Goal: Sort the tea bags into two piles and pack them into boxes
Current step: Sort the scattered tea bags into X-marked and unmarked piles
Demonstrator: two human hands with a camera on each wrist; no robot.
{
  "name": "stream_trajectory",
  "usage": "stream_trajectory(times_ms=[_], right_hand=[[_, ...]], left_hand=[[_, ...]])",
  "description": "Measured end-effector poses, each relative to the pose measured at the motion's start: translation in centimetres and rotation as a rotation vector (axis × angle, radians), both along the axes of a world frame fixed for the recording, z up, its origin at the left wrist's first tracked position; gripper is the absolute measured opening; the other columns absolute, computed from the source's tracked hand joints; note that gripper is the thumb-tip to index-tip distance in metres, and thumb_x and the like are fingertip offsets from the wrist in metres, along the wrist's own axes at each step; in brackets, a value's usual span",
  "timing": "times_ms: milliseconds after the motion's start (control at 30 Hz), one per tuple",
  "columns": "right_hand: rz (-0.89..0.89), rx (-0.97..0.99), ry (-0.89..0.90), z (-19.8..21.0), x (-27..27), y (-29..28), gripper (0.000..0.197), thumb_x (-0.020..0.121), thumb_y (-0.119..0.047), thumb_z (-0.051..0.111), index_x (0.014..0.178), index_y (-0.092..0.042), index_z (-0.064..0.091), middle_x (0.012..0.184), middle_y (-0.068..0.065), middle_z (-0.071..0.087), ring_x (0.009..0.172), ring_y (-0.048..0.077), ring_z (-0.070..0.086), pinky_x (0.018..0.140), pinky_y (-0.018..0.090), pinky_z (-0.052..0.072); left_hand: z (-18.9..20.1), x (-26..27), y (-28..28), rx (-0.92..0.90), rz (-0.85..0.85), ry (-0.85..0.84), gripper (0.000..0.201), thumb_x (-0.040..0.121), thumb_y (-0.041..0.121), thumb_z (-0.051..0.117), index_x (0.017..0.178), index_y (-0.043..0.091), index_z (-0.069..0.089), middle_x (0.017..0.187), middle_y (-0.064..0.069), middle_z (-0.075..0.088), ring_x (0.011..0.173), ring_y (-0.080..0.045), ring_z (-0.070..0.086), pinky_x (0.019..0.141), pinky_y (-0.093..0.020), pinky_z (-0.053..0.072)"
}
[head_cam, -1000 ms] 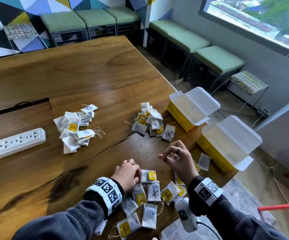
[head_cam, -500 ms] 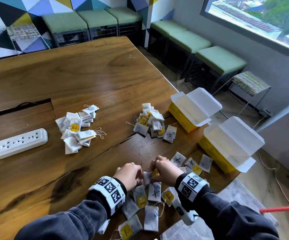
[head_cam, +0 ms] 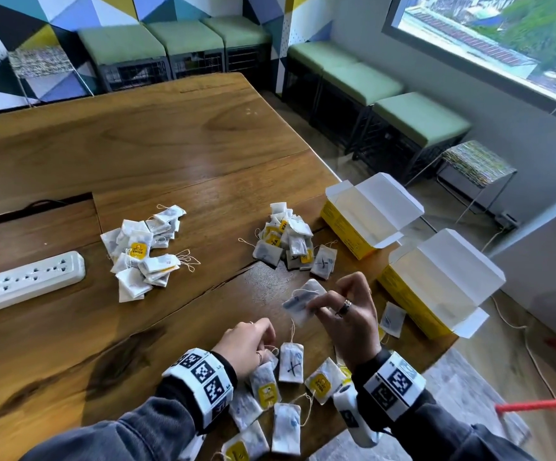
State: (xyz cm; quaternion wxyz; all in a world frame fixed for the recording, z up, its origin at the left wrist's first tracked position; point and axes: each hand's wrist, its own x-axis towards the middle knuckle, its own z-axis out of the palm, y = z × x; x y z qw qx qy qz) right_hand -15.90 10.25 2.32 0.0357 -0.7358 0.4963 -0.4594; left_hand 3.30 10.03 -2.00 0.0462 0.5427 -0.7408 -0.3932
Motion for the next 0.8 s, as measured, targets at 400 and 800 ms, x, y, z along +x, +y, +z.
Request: stream_trajectory(times_ms=[400, 800], right_hand=[[0.092, 0.571, -0.399, 0.6, 0.7, 0.6, 0.038, 0.077, 0.005, 0.055, 0.083, -0.032, 0.058, 0.09, -0.008, 0.061, 0.084, 0.007, 0.06, 0.068, 0.019, 0.047], [0.313, 0.954, -0.057, -1.3, 7.9, 1.4, 0.012, 0.081, -0.015, 0.067, 0.092, -0.017, 0.069, 0.087, -0.004, 0.061, 0.074, 0.001, 0.052, 0.07, 0.006, 0.039]], left_hand=[[4.7, 4.1, -1.6, 0.6, 0.752, 1.067, 0.026, 0.091, -0.009, 0.039, 0.103, 0.004, 0.058, 0.09, -0.023, 0.068, 0.079, -0.025, 0.071, 0.071, -0.034, 0.057], [3.7, 4.6, 0.6, 0.819, 0.885, 1.149, 0.037, 0.071, 0.009, 0.06, 0.107, 0.005, 0.057, 0.082, -0.012, 0.069, 0.064, -0.019, 0.069, 0.058, -0.033, 0.057]])
